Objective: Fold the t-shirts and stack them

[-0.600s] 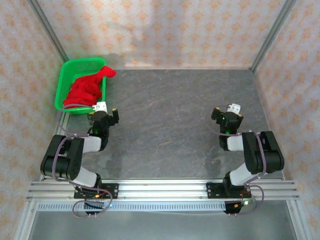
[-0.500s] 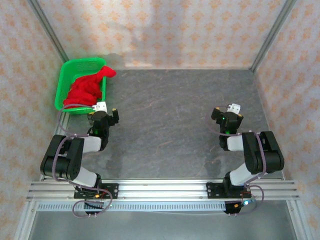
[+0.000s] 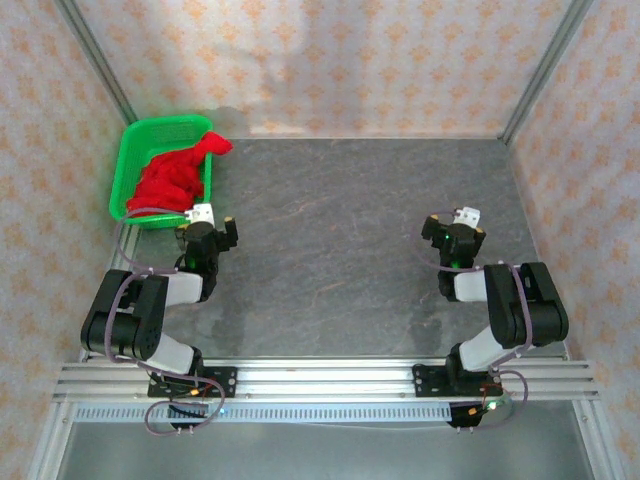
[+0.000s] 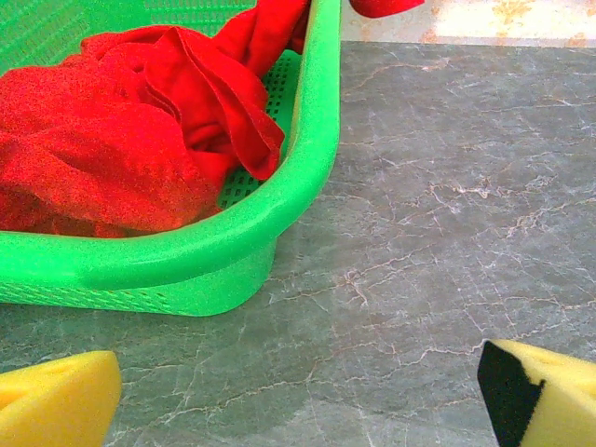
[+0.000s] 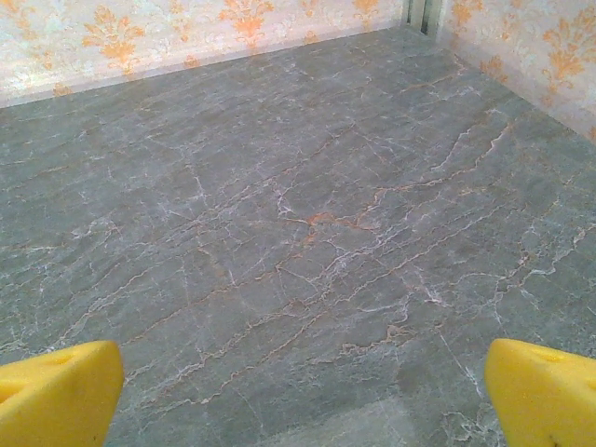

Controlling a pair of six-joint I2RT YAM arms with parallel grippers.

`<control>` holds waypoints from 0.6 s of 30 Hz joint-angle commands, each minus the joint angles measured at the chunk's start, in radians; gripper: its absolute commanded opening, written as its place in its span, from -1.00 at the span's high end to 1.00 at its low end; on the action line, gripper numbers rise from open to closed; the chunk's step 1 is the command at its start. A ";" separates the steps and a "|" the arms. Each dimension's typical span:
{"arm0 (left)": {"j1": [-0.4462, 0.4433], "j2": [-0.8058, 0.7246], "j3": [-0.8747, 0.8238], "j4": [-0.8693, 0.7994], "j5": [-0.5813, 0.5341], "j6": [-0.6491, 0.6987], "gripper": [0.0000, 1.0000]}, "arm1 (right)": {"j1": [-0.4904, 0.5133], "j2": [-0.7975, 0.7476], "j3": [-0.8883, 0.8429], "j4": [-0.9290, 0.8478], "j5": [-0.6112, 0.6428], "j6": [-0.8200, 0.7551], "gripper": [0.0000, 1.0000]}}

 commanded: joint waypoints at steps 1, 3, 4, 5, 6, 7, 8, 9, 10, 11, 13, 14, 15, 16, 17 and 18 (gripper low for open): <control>0.009 0.007 0.021 -0.008 0.002 0.018 -1.00 | -0.001 0.008 0.021 -0.007 -0.011 -0.016 -0.99; 0.009 0.007 0.021 -0.008 0.002 0.018 -1.00 | -0.001 0.007 0.021 -0.007 -0.012 -0.015 -0.99; 0.009 0.007 0.021 -0.008 0.002 0.017 -1.00 | -0.001 0.006 0.021 -0.007 -0.012 -0.015 -0.99; 0.008 0.007 0.021 -0.008 0.002 0.017 -1.00 | -0.001 0.007 0.022 -0.007 -0.012 -0.014 -0.99; 0.008 0.007 0.021 -0.008 0.002 0.018 -1.00 | -0.001 0.006 0.021 -0.007 -0.012 -0.014 -0.99; 0.008 0.007 0.021 -0.008 0.001 0.018 -1.00 | -0.001 0.007 0.021 -0.006 -0.012 -0.014 -0.99; 0.009 0.007 0.021 -0.008 0.002 0.018 -1.00 | -0.001 0.007 0.021 -0.007 -0.012 -0.015 -0.99; 0.008 0.007 0.021 -0.008 0.002 0.018 -1.00 | -0.001 0.007 0.021 -0.007 -0.012 -0.014 -0.99; 0.008 0.007 0.021 -0.007 0.002 0.018 -1.00 | 0.000 0.007 0.021 -0.006 -0.012 -0.014 -0.99; 0.010 0.007 0.021 -0.007 0.002 0.018 -1.00 | -0.001 0.005 0.018 -0.001 -0.013 -0.014 -0.99; 0.006 -0.022 0.035 -0.061 0.057 0.042 -1.00 | 0.000 -0.028 0.022 -0.029 -0.030 -0.023 -0.99; -0.002 -0.055 0.072 -0.152 0.084 0.067 -1.00 | 0.008 -0.060 0.028 -0.069 -0.033 -0.037 -0.99; -0.017 -0.086 0.107 -0.243 0.078 0.076 -1.00 | 0.018 -0.092 0.031 -0.101 -0.022 -0.045 -0.99; -0.029 -0.120 0.137 -0.316 0.077 0.084 -1.00 | 0.032 -0.136 0.039 -0.162 -0.018 -0.050 -0.99; -0.042 -0.161 0.149 -0.357 0.090 0.096 -1.00 | 0.042 -0.182 0.047 -0.227 -0.021 -0.046 -0.99; -0.054 -0.197 0.153 -0.388 0.102 0.094 -1.00 | 0.052 -0.215 0.056 -0.285 -0.024 -0.035 -0.99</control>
